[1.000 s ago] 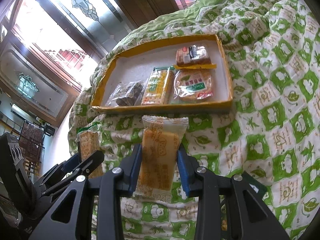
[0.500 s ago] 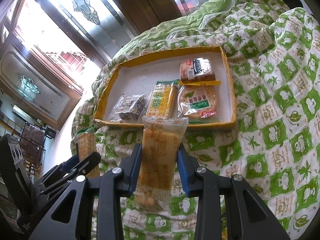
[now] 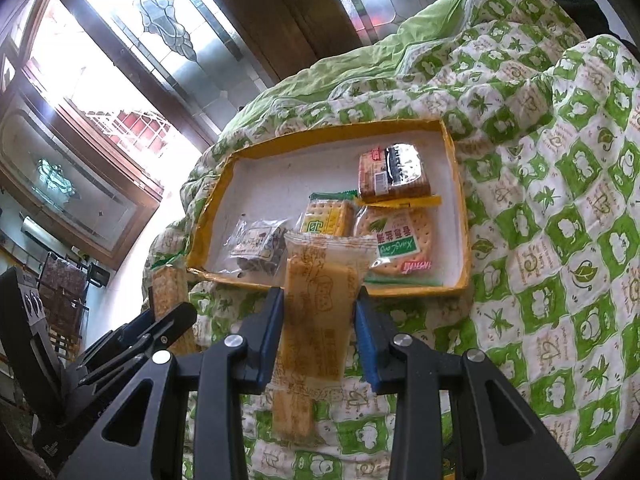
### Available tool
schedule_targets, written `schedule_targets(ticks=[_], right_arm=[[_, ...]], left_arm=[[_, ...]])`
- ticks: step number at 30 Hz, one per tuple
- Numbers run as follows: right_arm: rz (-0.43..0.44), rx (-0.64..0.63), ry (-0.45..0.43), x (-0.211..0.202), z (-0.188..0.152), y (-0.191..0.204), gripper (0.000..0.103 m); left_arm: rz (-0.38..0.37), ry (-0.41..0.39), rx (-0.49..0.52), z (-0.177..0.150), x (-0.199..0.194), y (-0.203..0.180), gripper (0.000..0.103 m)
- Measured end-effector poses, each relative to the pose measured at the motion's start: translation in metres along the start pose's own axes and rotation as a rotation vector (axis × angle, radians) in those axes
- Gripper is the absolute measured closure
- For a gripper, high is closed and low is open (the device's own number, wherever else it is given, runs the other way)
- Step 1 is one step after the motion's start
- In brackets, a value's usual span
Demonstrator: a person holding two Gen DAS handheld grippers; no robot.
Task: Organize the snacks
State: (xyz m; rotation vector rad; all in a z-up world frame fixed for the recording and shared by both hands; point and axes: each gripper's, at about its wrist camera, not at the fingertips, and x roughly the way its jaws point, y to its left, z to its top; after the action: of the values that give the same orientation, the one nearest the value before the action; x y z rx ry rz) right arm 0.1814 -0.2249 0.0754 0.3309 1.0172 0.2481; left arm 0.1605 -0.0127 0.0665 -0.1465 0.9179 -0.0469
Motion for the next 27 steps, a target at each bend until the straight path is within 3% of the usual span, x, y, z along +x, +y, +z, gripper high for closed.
schedule_targets(ticks=[27], right_arm=[[-0.001, -0.008, 0.003, 0.008, 0.011, -0.004, 0.069]], left_arm=[[-0.008, 0.009, 0.025, 0.011, 0.009, -0.009, 0.049]])
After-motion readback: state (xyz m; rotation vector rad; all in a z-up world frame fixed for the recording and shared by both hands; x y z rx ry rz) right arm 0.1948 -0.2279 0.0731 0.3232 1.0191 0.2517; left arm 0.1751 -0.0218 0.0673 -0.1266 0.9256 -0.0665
